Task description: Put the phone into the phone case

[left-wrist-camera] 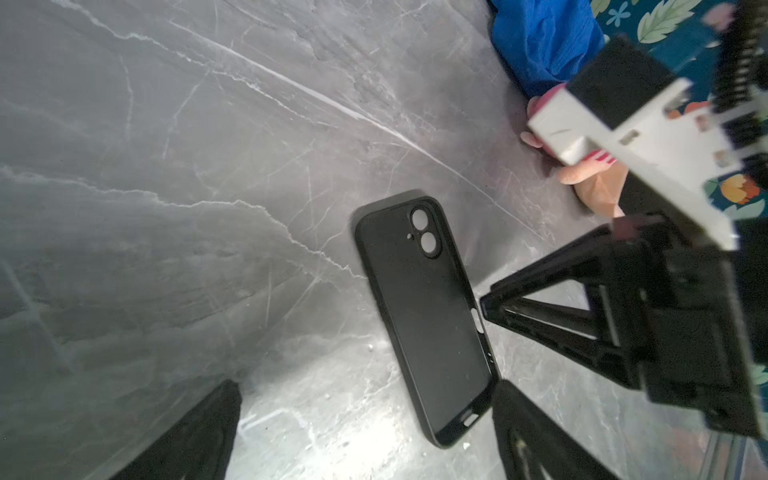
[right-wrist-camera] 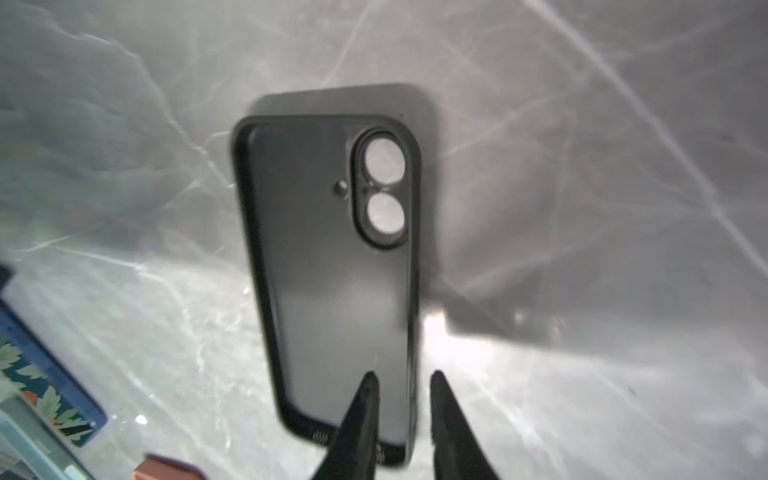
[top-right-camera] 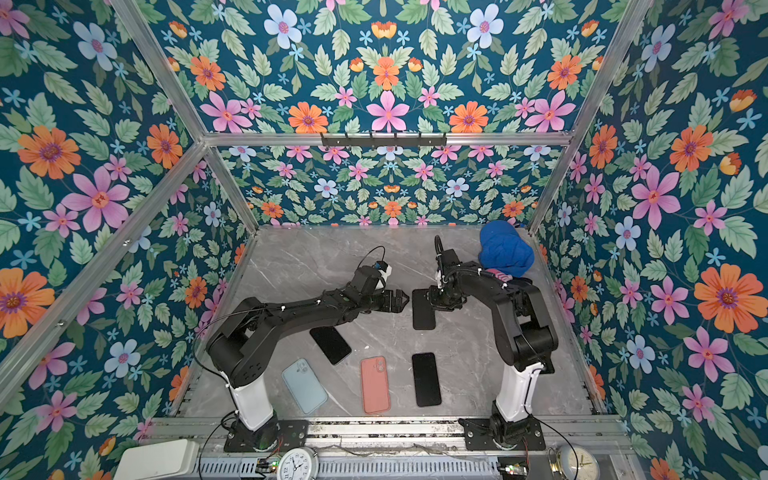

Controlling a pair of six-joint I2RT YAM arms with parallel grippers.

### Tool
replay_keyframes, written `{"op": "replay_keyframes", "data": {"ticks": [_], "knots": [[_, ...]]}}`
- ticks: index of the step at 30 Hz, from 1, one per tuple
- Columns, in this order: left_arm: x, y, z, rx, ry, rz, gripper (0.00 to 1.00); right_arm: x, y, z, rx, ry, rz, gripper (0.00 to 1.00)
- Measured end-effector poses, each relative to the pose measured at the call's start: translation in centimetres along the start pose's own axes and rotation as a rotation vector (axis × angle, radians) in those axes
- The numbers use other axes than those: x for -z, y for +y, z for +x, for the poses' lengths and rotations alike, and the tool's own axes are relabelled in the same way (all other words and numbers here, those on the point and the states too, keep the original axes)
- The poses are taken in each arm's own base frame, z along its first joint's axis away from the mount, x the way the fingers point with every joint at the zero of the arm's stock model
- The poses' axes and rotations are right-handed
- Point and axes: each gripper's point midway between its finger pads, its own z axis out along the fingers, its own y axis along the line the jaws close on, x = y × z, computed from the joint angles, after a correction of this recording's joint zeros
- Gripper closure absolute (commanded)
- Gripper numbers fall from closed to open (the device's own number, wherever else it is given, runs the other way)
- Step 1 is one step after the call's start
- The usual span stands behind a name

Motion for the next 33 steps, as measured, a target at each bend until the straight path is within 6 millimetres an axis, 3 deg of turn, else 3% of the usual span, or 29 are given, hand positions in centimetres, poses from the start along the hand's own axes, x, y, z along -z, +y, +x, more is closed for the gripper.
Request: {"op": "replay_keyframes", "data": {"ticks": [4,8,15,23,26,32,33], "knots": [[0.1,-0.8,-0.3,-0.004,-0.001,0.035,0.04,4.3,-1.3,1.5,-0.026,-0.087,0.017,0.54],[0.1,-1.5,-0.3,-0.007,0.002,0.069,0.04,8.4,-6.8,3.2,-0.175,-0.209,0.083,0.46],[0.3,-2.8,-0.1,-0.014,0.018,0.128,0.04,13.4,-15.9,6.8,-0.508,-0.425,0.187,0.43],[0.2,-4.3,0.8,-0.018,0.054,0.198,0.04,15.4,-25.0,10.1,-0.921,-0.553,0.281,0.43],[0.1,-4.6,1.2,-0.019,0.068,0.214,0.04,15.7,-27.7,10.1,-1.024,-0.577,0.284,0.43],[-0.2,-4.9,1.5,-0.003,0.080,0.234,0.04,15.3,-30.4,8.2,-1.064,-0.579,0.286,0.42],[-0.2,-5.0,1.5,-0.004,0.081,0.237,0.04,14.9,-30.8,8.2,-1.079,-0.570,0.287,0.48]]}}
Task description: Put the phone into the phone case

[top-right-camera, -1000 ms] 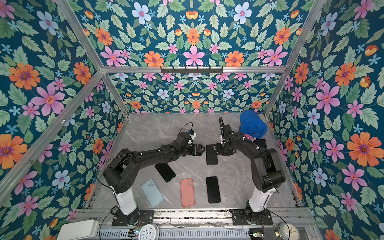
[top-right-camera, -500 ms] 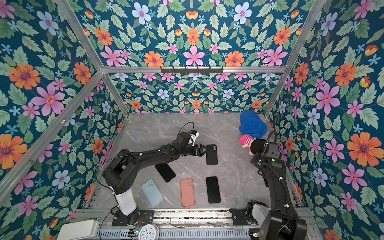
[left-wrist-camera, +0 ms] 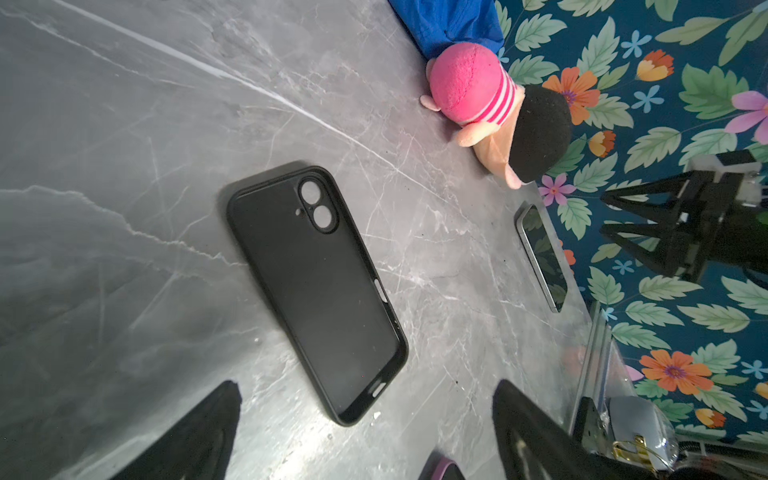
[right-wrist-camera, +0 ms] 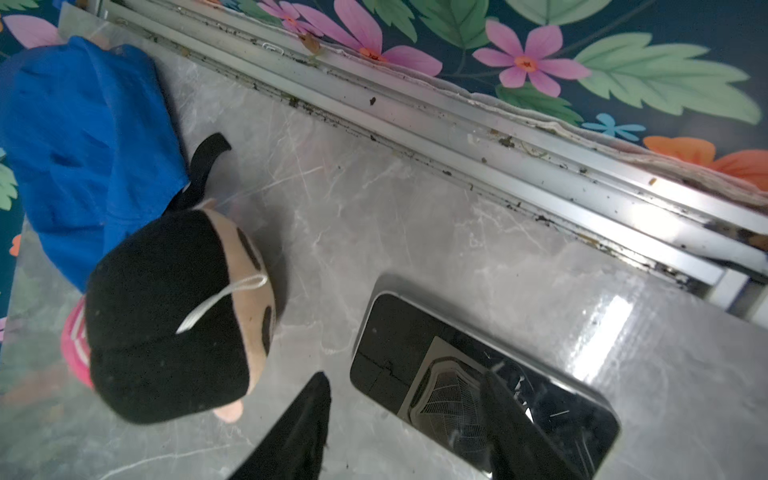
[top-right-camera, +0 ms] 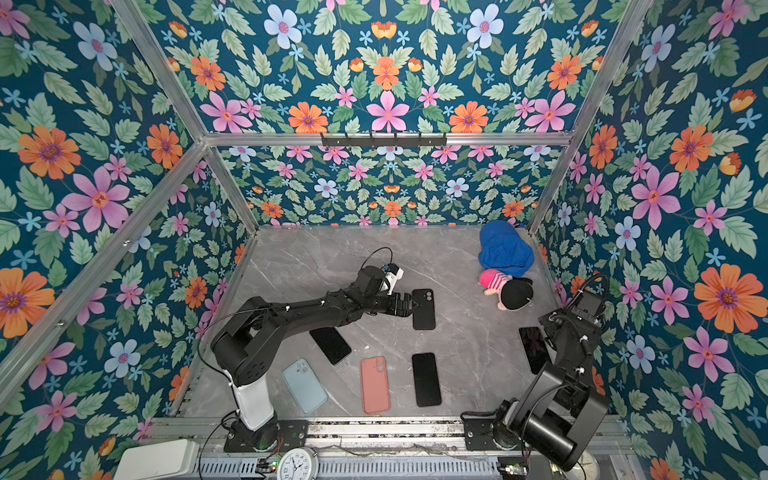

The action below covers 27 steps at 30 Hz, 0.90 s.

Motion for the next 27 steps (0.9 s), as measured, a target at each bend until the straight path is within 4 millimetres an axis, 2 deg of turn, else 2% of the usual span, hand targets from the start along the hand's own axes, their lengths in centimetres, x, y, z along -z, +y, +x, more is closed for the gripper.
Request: {"op": "replay_keyframes", "data": {"ticks": [1,2,3,7,13,20,23,27], "knots": [[-0.1,-0.1,0.0,0.001,0.004,0.006,0.04,-0.5,-0.3,-0.1,-0.011,0.006,0.013,0.57],[-0.2,-0.2,0.0,0.003,0.005,0.011,0.04,-1.1,-0.7,0.0,-0.023,0.020,0.028,0.62],[-0.3,-0.3,0.0,0.002,0.006,0.017,0.04,-1.5,-0.9,0.1,-0.033,0.030,0.038,0.63],[-0.6,-0.7,0.0,0.005,0.012,0.035,0.03,-2.1,-1.2,0.0,-0.057,0.042,0.065,0.56],[-1.2,-0.9,-0.2,0.015,0.015,0.046,0.04,-1.0,-2.0,0.1,-0.089,0.014,0.103,0.52],[-1.5,-1.1,0.0,0.015,0.025,0.056,0.04,0.1,-2.6,2.2,-0.094,0.022,0.094,0.52],[-1.6,-1.1,0.1,0.016,0.028,0.058,0.04,0.3,-2.0,4.1,-0.069,0.047,0.072,0.47],[-1.6,-1.0,0.2,0.017,0.031,0.060,0.04,0.2,-2.8,5.0,-0.125,0.045,0.102,0.41]]}}
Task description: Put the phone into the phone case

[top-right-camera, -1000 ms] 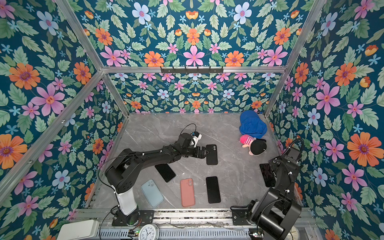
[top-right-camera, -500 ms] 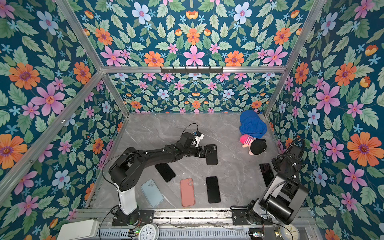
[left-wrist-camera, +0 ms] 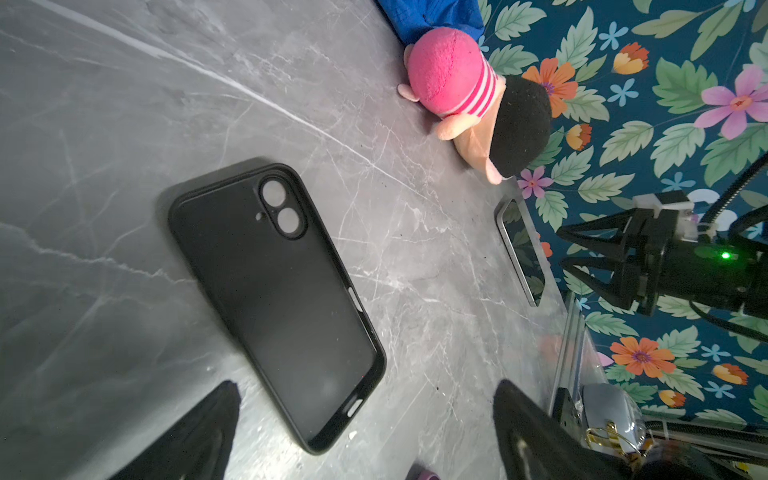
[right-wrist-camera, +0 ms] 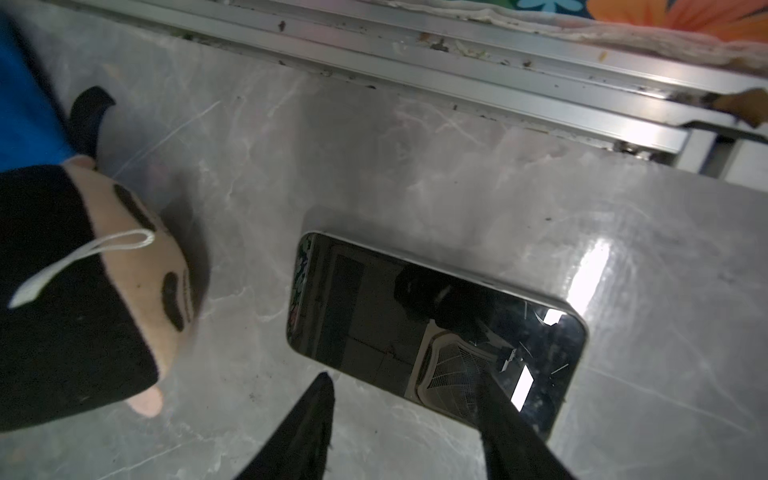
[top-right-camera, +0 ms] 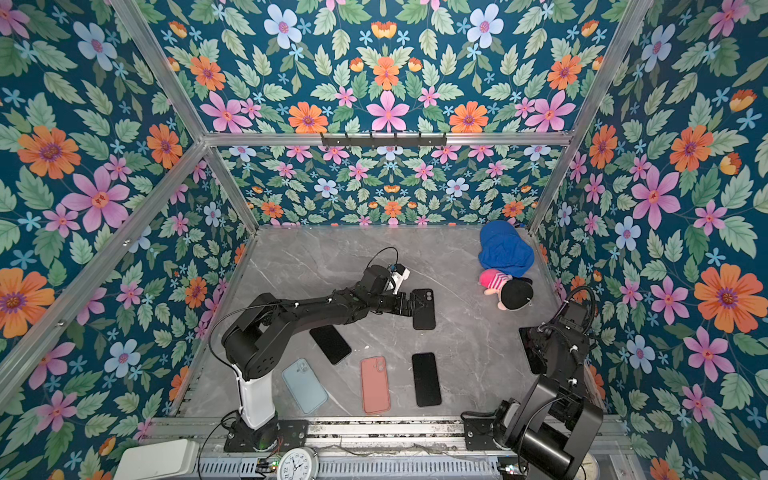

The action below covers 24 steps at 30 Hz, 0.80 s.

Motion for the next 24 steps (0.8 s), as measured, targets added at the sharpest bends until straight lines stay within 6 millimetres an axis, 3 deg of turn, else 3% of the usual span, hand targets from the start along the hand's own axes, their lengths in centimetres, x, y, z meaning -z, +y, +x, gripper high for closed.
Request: {"op": "replay_keyframes", "data": {"ticks": [4,8,13,24], "knots": [[0.0,0.1,0.3,0.003,0.005,-0.003,0.03,0.1,-1.0,-0.4,-0.122,-0.033,0.059,0.41],[0.0,0.1,0.4,0.002,0.006,-0.002,0.04,0.6,-2.1,-1.2,-0.255,-0.096,0.105,0.54],[-0.2,0.1,0.3,0.001,0.007,-0.002,0.04,0.6,-3.0,-1.7,-0.363,-0.142,0.145,0.61],[-1.4,0.4,0.1,0.006,0.022,-0.005,0.04,0.0,-3.4,-1.8,-0.437,-0.122,0.236,0.59]]}}
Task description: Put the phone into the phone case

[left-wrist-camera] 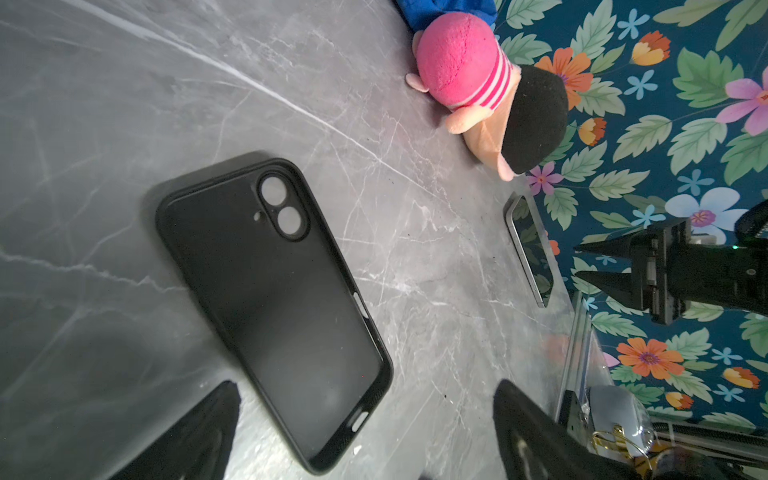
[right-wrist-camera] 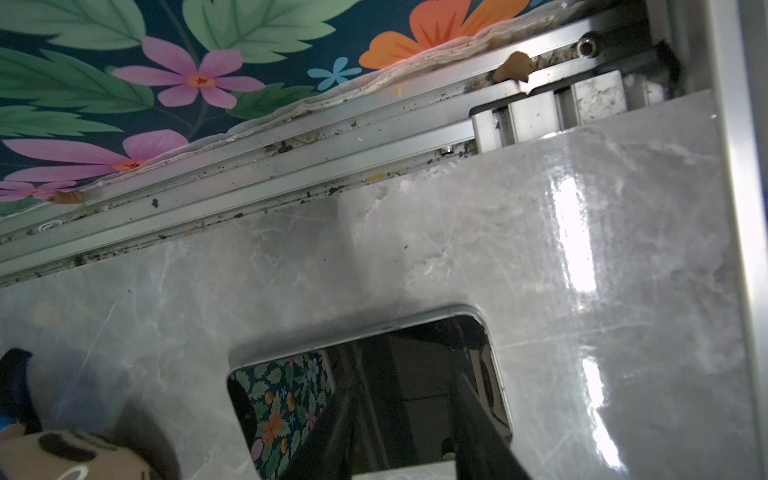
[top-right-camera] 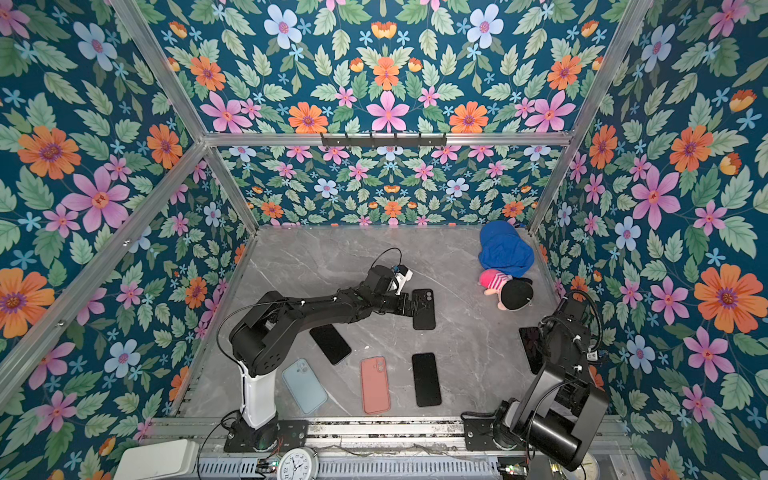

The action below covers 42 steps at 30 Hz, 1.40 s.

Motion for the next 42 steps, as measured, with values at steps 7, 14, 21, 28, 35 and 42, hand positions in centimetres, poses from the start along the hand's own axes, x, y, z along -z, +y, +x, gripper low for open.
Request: {"op": "replay_keyframes", "data": {"ticks": [7,14,21,28,35,42], "knots": [[-0.4,-0.6,-0.4,-0.012,0.006,0.014,0.06,0.4,1.0,0.5,0.123,0.009,-0.030,0.50],[-2.4,-7.3,0.1,-0.263,0.035,0.085,0.07,0.9,1.3,0.5,0.202,-0.002,-0.068,0.46],[-5.9,-9.6,0.8,-0.402,0.079,0.067,0.07,0.1,0.8,0.8,0.189,0.038,-0.019,0.44],[-10.7,-13.9,1.4,-0.518,0.108,0.149,0.10,0.0,1.5,1.2,0.184,0.067,-0.039,0.43],[-14.8,-15.7,2.0,-0.469,0.136,0.222,0.14,-0.1,2.1,1.1,0.142,0.097,0.016,0.44],[-16.1,-14.8,3.3,-0.411,0.185,0.224,0.13,0.4,2.2,1.0,0.138,0.117,0.054,0.40]]}}
